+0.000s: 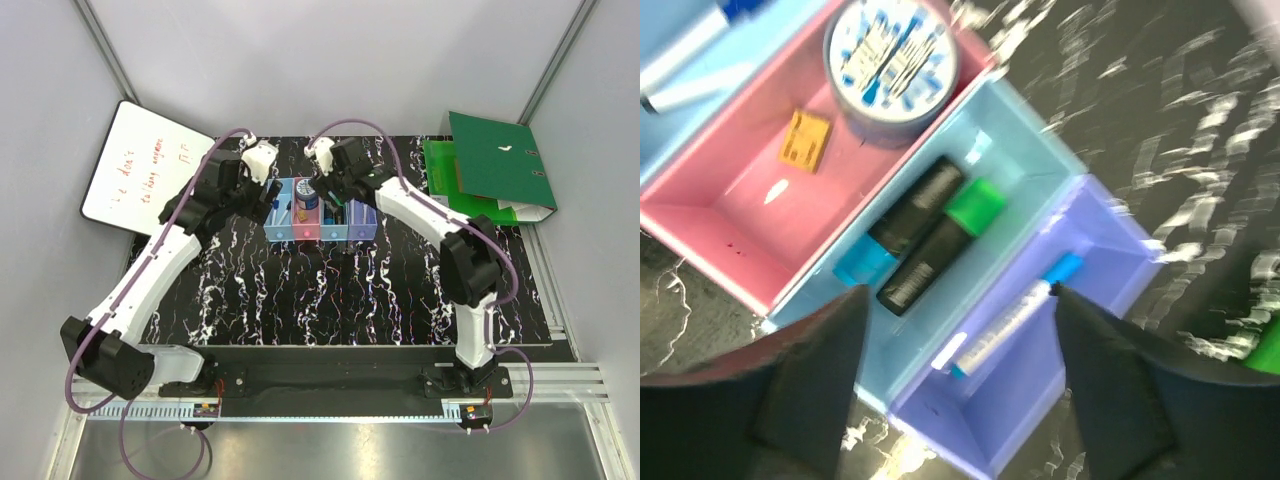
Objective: Sort the stationery into containers
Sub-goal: Reset both arms
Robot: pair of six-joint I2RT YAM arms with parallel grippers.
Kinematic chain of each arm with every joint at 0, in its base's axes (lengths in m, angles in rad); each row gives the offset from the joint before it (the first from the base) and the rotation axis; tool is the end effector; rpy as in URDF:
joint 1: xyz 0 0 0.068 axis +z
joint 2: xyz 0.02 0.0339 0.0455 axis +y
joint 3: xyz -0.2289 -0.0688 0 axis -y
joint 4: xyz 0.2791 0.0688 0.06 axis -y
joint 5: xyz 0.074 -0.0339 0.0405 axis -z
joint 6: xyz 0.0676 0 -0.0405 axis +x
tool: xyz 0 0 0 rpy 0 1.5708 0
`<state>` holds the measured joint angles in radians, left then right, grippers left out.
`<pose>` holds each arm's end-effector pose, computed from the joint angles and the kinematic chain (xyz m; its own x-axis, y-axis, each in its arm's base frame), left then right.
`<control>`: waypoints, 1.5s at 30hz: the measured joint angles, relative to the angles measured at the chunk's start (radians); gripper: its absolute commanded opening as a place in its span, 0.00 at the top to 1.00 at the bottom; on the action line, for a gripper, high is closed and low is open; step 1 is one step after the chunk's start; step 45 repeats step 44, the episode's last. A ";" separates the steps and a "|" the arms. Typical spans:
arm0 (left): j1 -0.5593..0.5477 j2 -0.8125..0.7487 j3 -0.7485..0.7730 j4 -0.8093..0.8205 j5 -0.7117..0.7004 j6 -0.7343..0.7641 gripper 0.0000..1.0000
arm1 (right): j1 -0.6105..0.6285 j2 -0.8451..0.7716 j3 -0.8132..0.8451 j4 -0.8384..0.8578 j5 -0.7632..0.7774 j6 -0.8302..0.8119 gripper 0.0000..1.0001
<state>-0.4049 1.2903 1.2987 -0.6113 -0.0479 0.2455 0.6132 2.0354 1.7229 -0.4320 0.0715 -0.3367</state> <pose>0.3246 -0.1356 0.3155 -0.4187 0.4436 -0.7924 0.4732 0.8513 0.2265 0.4204 0.2899 0.1936 -0.3476 -0.6475 -0.6781 -0.6843 0.6696 -0.2887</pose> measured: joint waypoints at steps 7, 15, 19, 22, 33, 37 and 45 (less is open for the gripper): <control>-0.001 -0.048 0.002 -0.024 -0.023 -0.006 0.01 | 0.002 -0.193 0.027 -0.029 0.091 -0.034 0.00; -0.001 -0.123 0.002 -0.048 -0.115 -0.048 0.01 | 0.018 -0.366 0.012 -0.058 0.317 -0.032 0.00; 0.008 -0.139 0.002 -0.068 -0.129 -0.073 0.01 | 0.019 -0.458 -0.007 -0.123 0.362 0.008 0.00; 0.013 -0.138 0.002 -0.103 -0.134 -0.109 0.01 | 0.021 -0.515 -0.009 -0.195 0.358 0.068 0.00; 0.015 -0.143 -0.024 -0.166 -0.216 -0.200 0.01 | 0.023 -0.705 -0.073 -0.376 0.289 0.208 0.00; 0.015 -0.147 -0.026 -0.167 -0.216 -0.205 0.01 | 0.024 -0.720 -0.101 -0.391 0.270 0.212 0.00; 0.015 -0.163 -0.026 -0.166 -0.217 -0.206 0.01 | 0.024 -0.720 -0.123 -0.407 0.257 0.211 0.00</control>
